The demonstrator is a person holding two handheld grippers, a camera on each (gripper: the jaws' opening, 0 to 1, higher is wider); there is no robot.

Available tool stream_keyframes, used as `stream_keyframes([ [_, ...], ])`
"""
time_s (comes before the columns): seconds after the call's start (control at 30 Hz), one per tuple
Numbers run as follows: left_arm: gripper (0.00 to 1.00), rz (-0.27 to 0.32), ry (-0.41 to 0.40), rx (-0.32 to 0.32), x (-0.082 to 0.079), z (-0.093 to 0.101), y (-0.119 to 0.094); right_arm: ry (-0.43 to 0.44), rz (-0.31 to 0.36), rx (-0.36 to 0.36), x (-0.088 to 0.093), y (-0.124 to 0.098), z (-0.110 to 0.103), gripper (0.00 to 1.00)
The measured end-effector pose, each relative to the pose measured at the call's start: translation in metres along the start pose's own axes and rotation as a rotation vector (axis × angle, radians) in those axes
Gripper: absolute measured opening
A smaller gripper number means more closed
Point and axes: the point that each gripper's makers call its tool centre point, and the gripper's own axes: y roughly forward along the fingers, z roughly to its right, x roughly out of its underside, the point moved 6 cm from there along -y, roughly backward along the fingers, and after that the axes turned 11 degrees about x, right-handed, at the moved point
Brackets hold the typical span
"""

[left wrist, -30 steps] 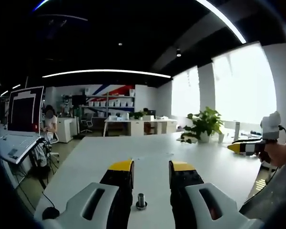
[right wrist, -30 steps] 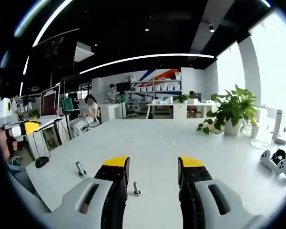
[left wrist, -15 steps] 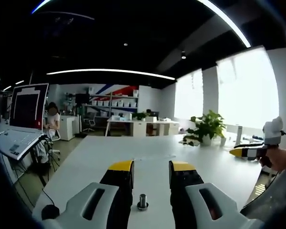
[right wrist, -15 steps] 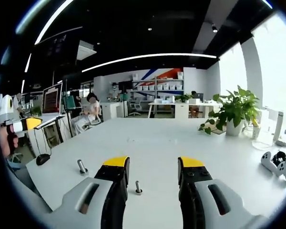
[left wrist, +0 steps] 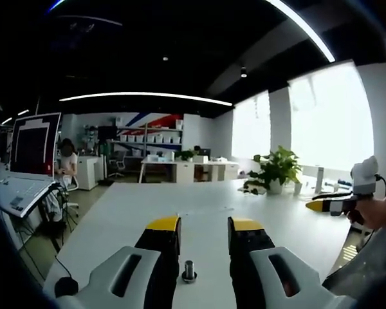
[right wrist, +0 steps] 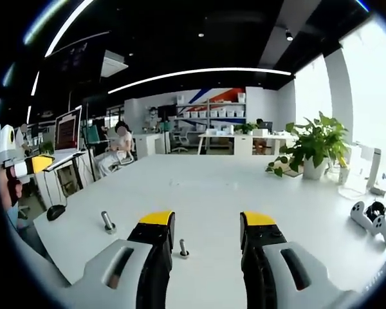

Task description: Place the washer onto the threaded stud by aligning its center hole with the stud, sliding it down to the base, and recovering from edge contact or off-axis alignment until the washer reaches the visible bottom stop.

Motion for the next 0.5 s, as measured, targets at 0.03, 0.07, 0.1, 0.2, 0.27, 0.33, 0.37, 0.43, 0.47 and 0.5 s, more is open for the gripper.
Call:
stream_keyframes([
  [0.03, 0.27, -0.001, -0.001, -0.004, 0.0002, -0.001, -0.0007, 0.004, -0.001, -0.003, 0.0003, 0.0004, -0.0004, 0.43],
  [0.07, 0.27, 0.0, -0.005, -0.005, 0.0002, -0.0017, -0.001, 0.005, -0.002, -0.003, 0.0003, 0.0004, -0.0007, 0.43],
  [0.1, 0.27, 0.001, -0.008, -0.007, 0.0001, -0.0028, -0.0012, 0.004, -0.003, -0.003, 0.0003, 0.0004, -0.0012, 0.43],
  [0.2, 0.28, 0.003, -0.019, -0.013, 0.0004, -0.0047, -0.0011, 0.001, 0.008, -0.011, -0.0029, -0.0002, -0.0035, 0.43],
  [0.27, 0.28, -0.002, -0.023, -0.01, 0.0018, -0.004, -0.0001, -0.006, 0.017, -0.015, -0.0043, -0.0006, -0.0038, 0.43],
  [0.33, 0.28, -0.003, -0.016, -0.004, 0.0014, -0.002, 0.0005, 0.001, 0.01, -0.018, -0.0032, -0.0002, -0.0038, 0.43],
  [0.37, 0.28, -0.003, -0.012, -0.001, 0.0011, -0.0011, 0.0006, 0.001, 0.009, -0.016, -0.0027, 0.0, -0.0035, 0.43],
  [0.43, 0.28, -0.002, -0.011, 0.001, 0.0012, -0.0006, 0.0006, 0.003, 0.005, -0.012, -0.0013, 0.001, -0.0024, 0.43],
  [0.47, 0.28, -0.003, -0.011, 0.0, 0.0015, -0.0008, 0.0007, 0.008, 0.004, -0.014, -0.0012, 0.0011, -0.0023, 0.43],
  [0.5, 0.27, -0.003, -0.012, -0.001, 0.0014, -0.0013, 0.0006, 0.007, 0.005, -0.013, -0.0013, 0.0011, -0.0024, 0.43],
])
